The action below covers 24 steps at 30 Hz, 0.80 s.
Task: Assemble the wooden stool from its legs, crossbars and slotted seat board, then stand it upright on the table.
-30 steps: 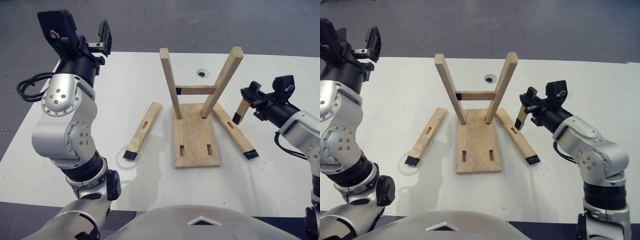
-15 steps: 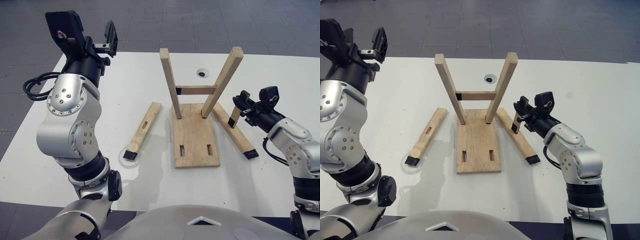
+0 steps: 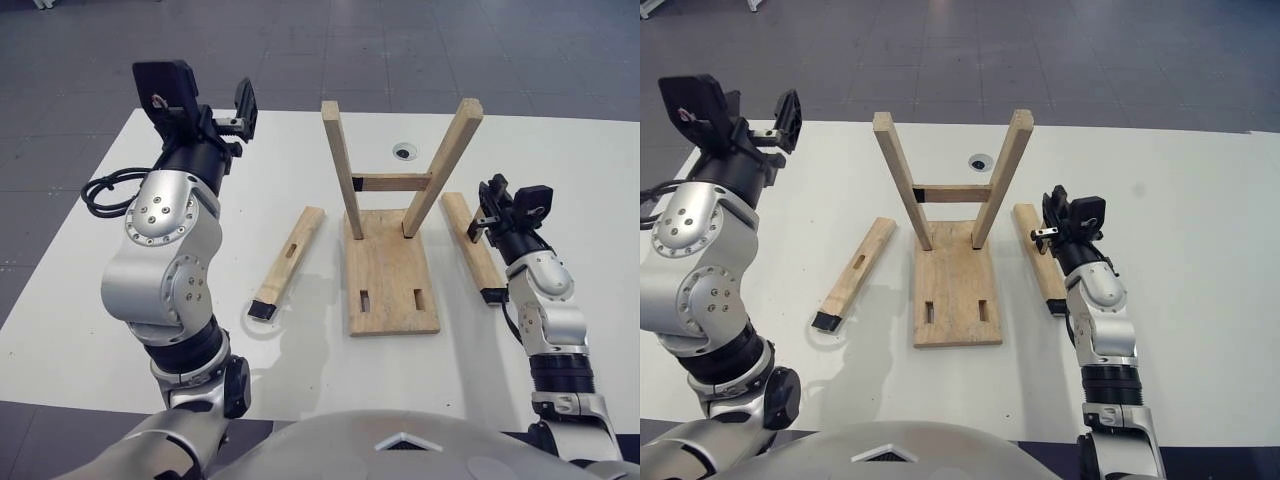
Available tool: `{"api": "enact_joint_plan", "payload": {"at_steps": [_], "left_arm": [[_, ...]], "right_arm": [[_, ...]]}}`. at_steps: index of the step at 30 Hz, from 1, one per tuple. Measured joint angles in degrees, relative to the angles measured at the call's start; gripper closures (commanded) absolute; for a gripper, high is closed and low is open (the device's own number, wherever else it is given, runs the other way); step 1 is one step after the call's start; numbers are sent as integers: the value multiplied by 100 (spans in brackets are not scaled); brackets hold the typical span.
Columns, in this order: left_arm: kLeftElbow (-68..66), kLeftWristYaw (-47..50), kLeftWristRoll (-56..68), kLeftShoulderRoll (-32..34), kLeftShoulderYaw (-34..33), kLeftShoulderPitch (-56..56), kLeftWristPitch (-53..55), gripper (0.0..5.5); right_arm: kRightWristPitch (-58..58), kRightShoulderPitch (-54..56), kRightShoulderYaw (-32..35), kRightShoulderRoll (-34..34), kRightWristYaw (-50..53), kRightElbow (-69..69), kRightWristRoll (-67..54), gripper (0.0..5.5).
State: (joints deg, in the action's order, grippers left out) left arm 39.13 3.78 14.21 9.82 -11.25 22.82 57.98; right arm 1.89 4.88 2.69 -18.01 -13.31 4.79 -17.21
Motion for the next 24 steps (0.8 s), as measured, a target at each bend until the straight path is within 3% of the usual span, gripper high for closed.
{"api": "enact_joint_plan", "payload": {"at_steps": [12,24], "left_arm": [[-3,-1,-82,-103,63,-101,-35,170],[-752,-7,-172,-271,35,-1418,-891,170]], "right_arm": [[-2341,-690,300,268,497,680,613,509],[-3314,-663,343,447,565,1273,702,509]]}}
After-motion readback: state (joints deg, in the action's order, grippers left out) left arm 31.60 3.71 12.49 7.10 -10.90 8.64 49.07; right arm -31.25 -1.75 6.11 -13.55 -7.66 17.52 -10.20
